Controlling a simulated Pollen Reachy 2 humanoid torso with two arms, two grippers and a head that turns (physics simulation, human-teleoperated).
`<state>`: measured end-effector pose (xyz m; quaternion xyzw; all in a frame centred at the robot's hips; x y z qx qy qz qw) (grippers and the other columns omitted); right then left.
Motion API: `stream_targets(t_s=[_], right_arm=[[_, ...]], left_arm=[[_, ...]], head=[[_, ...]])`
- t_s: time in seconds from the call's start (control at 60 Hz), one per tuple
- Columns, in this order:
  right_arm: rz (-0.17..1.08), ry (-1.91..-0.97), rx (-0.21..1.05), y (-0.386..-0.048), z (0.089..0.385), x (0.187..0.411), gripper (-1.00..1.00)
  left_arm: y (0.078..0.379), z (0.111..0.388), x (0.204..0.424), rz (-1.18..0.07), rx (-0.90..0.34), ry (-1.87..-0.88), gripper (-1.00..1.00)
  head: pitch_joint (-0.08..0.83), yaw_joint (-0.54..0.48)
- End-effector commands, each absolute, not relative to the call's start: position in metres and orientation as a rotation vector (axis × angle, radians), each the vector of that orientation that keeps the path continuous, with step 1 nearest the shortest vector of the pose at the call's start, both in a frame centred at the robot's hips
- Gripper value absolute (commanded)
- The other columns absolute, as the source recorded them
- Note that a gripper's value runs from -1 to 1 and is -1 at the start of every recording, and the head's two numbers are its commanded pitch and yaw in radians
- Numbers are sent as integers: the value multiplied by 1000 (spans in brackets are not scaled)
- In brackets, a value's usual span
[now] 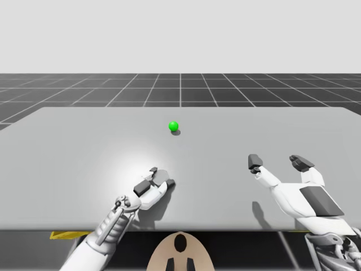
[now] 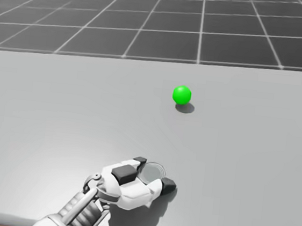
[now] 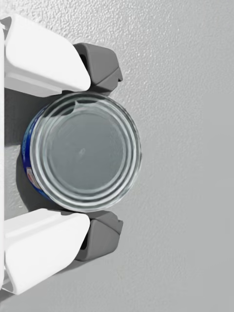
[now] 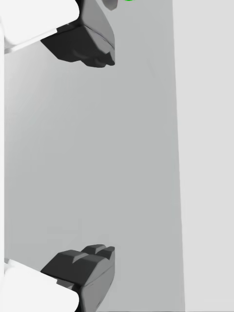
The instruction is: Watch the red light. When it turns green, pick up the object.
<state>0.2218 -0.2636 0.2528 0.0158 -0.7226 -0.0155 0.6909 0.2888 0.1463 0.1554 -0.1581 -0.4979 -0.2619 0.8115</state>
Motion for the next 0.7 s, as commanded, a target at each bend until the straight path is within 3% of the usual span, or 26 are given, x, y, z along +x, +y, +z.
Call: stream_targets(t_s=[0.017,0.117,0.217,0.517,0.7], right_arm=[[-46,-1612,41,-264,251,222,-1000],[-43,-1612,43,-265,252,222,-1000],[-45,-1583,53,-271,252,221,-1000],[-28,-1614,46,-283,254,221,-1000],[45,-1646,48,-290,254,217,-1000]], left_arm=[[137,145,279,-569,-373,-1009,932],[137,155,280,-583,-390,-1011,1000],[143,182,284,-590,-408,-1040,1000],[164,300,298,-610,-321,-1286,1000],[169,382,287,-588,-318,-1492,1000]], head=[[382,175],[325,176],[303,177],[276,172],[259,172]])
